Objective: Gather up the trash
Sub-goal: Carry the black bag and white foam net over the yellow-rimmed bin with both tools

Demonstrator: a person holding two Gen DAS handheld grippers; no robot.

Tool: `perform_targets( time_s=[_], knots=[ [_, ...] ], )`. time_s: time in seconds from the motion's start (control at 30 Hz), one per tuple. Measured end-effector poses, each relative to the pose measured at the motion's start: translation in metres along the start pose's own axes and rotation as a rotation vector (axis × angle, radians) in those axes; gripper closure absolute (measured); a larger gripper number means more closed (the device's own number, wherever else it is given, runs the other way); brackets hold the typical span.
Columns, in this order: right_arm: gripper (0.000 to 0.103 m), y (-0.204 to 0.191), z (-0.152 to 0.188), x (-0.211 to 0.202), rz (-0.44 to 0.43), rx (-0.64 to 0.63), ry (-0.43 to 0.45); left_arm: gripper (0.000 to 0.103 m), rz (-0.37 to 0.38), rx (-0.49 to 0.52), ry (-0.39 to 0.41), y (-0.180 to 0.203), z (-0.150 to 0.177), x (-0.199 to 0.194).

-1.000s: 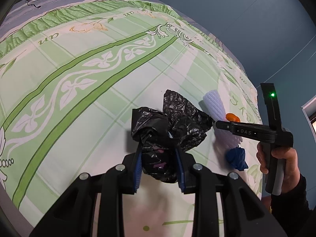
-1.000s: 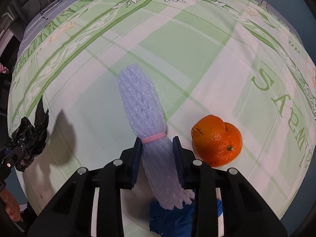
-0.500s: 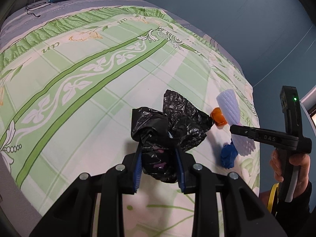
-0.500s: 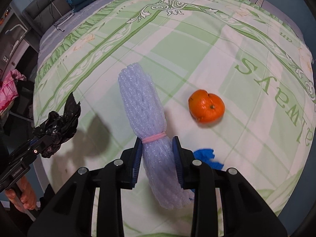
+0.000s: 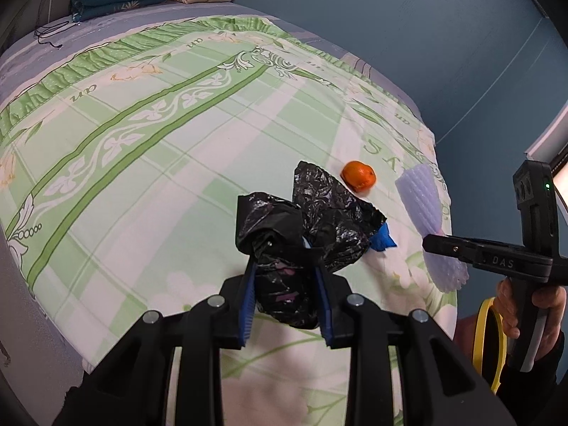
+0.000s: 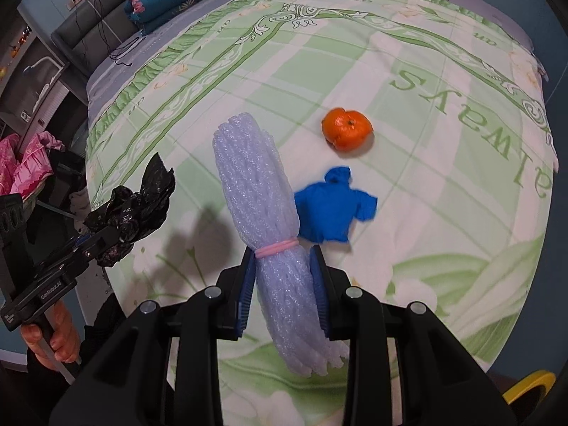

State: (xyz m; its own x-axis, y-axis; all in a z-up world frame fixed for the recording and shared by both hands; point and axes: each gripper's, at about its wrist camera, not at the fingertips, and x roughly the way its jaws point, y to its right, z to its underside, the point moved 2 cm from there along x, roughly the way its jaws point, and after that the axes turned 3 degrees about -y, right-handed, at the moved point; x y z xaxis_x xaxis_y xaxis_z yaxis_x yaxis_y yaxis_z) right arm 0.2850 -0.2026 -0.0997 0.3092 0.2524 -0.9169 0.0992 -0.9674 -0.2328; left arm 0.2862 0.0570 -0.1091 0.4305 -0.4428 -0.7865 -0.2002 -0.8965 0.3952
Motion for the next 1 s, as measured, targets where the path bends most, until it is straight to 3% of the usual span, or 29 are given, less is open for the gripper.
perform_targets(
  time_s=[0.4, 1.0],
  knots=[
    [0.074, 0.028, 0.051, -0.037, -0.013, 0.054, 0.039, 0.076, 0.032, 0.045, -0.018, 0.046, 0.028, 0.0],
    [0.074, 0.083, 0.097, -0.097, -0.022, 0.156, 0.143, 0.076, 0.076, 0.148, -0.033, 0.123, 0.049, 0.001]
  ],
)
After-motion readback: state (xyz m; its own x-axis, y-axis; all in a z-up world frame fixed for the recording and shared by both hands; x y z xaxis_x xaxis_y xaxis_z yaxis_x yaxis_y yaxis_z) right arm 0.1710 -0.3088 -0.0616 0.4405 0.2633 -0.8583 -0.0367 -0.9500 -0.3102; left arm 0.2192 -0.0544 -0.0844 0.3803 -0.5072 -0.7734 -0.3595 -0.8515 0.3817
